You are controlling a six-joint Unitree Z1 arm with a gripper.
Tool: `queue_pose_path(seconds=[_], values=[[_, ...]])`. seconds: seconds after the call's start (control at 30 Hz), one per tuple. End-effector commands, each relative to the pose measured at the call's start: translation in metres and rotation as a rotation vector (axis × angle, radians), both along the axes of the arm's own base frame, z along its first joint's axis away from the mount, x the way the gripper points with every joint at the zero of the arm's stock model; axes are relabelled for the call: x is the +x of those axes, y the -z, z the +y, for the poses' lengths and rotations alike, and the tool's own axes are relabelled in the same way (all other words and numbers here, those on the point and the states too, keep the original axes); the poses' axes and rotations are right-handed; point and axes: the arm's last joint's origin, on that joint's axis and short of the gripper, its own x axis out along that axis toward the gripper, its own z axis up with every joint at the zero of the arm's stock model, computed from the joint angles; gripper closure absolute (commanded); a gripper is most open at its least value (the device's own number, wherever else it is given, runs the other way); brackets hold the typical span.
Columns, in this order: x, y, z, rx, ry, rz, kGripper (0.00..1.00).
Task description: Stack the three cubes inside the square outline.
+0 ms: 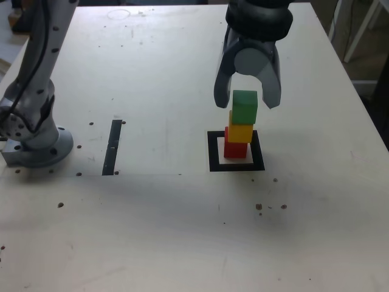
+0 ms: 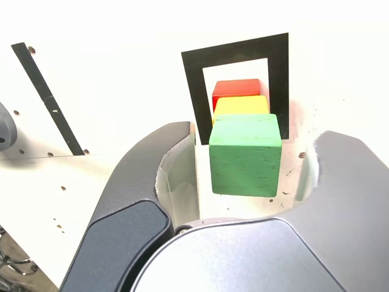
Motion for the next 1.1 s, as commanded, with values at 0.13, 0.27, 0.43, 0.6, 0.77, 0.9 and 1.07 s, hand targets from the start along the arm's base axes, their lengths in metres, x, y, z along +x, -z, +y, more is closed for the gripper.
queue_pose_path(seconds=[0.13, 0.27, 0.43, 0.6, 0.77, 0.9, 1.07], values=[[-0.016, -0.016, 0.001, 0.014, 0.004, -0.019, 0.0], [-0.037, -0.032, 0.002, 0.026, 0.001, -0.045, 0.0], [-0.069, -0.046, 0.008, 0.041, -0.015, -0.057, 0.0], [-0.106, -0.048, 0.018, 0.059, -0.039, -0.048, 0.0], [-0.144, -0.039, 0.023, 0.067, -0.056, -0.045, 0.0], [-0.166, -0.026, 0.023, 0.066, -0.063, -0.047, 0.0], [-0.188, -0.007, 0.023, 0.053, -0.072, -0.036, 0.0]])
